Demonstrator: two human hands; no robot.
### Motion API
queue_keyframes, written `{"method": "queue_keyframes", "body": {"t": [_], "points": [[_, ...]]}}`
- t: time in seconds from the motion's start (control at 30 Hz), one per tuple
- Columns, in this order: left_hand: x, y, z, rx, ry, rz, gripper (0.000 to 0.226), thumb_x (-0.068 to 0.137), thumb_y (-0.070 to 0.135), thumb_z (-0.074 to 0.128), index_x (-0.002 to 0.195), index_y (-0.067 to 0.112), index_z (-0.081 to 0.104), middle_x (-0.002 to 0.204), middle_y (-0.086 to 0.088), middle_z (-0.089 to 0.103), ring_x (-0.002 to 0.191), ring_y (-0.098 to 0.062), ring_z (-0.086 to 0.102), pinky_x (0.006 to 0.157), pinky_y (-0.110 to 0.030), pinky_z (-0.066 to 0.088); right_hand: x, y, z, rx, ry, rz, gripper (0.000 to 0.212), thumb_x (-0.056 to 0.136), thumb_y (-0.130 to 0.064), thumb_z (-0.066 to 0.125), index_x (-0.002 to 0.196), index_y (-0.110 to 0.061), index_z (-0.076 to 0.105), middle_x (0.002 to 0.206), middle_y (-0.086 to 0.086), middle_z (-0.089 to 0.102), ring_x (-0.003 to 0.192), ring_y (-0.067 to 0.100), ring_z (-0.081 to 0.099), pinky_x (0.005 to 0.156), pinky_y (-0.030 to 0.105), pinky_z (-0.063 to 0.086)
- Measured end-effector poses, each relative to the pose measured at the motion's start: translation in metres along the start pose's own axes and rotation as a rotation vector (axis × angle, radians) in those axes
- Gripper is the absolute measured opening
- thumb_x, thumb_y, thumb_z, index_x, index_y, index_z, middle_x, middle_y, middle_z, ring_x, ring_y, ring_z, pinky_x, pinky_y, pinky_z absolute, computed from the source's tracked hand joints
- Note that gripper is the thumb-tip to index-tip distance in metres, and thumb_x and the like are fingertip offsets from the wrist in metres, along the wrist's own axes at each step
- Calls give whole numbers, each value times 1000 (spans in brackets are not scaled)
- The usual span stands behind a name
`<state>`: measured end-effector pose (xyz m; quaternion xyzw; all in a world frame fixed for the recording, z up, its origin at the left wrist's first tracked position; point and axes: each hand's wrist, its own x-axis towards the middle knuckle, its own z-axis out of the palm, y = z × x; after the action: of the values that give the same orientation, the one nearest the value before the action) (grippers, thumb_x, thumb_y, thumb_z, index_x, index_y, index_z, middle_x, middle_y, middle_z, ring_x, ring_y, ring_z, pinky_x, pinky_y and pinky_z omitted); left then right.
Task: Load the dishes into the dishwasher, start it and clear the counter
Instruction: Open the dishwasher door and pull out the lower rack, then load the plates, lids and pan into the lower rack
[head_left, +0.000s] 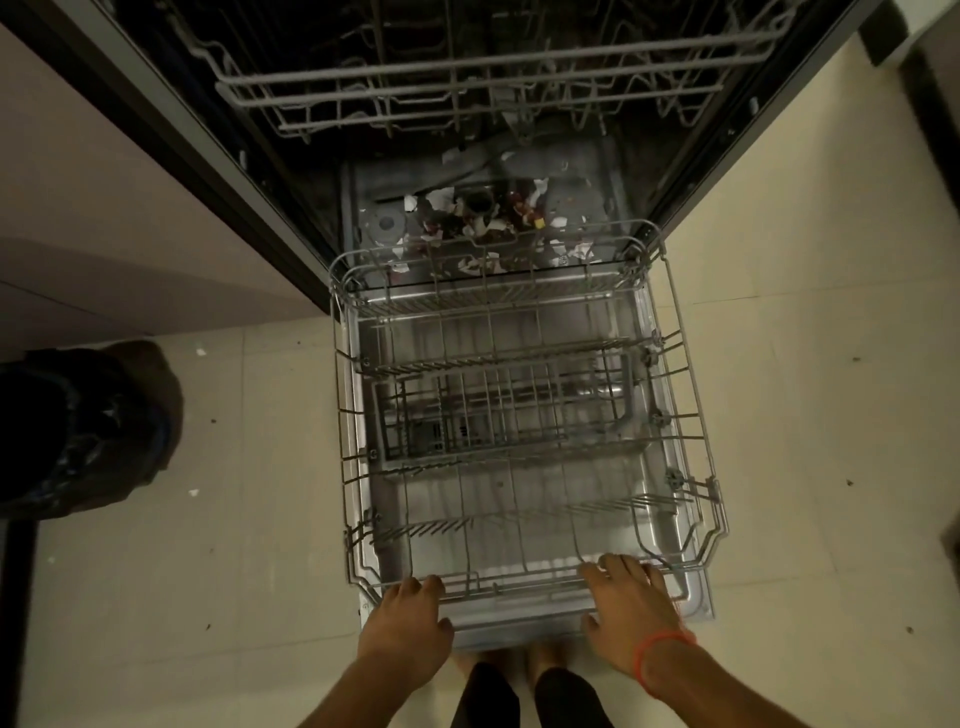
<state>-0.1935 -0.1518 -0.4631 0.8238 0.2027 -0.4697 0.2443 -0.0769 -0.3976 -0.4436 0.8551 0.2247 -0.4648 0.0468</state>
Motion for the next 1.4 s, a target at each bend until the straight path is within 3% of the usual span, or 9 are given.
{"method": "queue_keyframes", "body": {"t": [0.17, 0.37, 0.63, 0.87, 1.03, 1.2, 1.4], "points": [[-17, -8, -12, -116, -11, 0, 47, 101, 41, 49, 144, 26, 44, 149, -3, 47, 137, -23, 43, 112, -36, 41, -20, -16, -8, 59, 16, 23, 65, 95, -42, 48, 155, -31, 28, 162, 1, 25, 150, 23, 19, 124, 42, 11], [-50, -14, -30, -186, 34, 8, 52, 102, 45, 48, 151, 26, 40, 153, -4, 44, 140, -23, 42, 114, -35, 38, -43, -35, -31, 134, 116, 57, 63, 98, -50, 44, 155, -31, 28, 160, 2, 28, 149, 23, 23, 122, 41, 18], [-94, -15, -44, -245, 75, 4, 56, 103, 48, 48, 153, 27, 37, 151, -8, 47, 135, -28, 49, 111, -41, 43, -77, -58, -62, 164, 185, 80, 62, 101, -55, 39, 155, -28, 28, 162, 4, 26, 150, 23, 21, 123, 43, 16], [-151, -1, -57, -305, 168, 19, 68, 104, 55, 41, 161, 23, 23, 163, -9, 33, 146, -29, 37, 118, -42, 34, -126, -67, -72, 252, 236, 118, 63, 101, -56, 38, 156, -27, 28, 165, 4, 21, 153, 22, 15, 122, 42, 14], [-205, 19, -66, -338, 199, 44, 69, 105, 52, 43, 162, 21, 20, 166, -11, 26, 151, -29, 29, 122, -41, 29, -161, -54, -102, 389, 330, 175, 60, 101, -53, 43, 152, -23, 36, 159, 8, 34, 148, 27, 28, 117, 43, 26], [-261, 44, -69, -347, 224, 89, 70, 105, 52, 41, 163, 24, 14, 169, -12, 14, 157, -28, 13, 125, -42, 20, -207, -36, -141, 404, 439, 146, 60, 100, -52, 47, 152, -24, 38, 159, 9, 34, 148, 27, 27, 116, 47, 26], [-328, 54, -85, -449, 368, 118, 71, 104, 53, 43, 163, 26, 14, 170, -11, 11, 155, -29, 18, 125, -47, 24, -263, -57, -171, 435, 506, 85, 63, 99, -55, 45, 155, -28, 33, 163, 7, 27, 151, 26, 22, 119, 51, 23]]}}
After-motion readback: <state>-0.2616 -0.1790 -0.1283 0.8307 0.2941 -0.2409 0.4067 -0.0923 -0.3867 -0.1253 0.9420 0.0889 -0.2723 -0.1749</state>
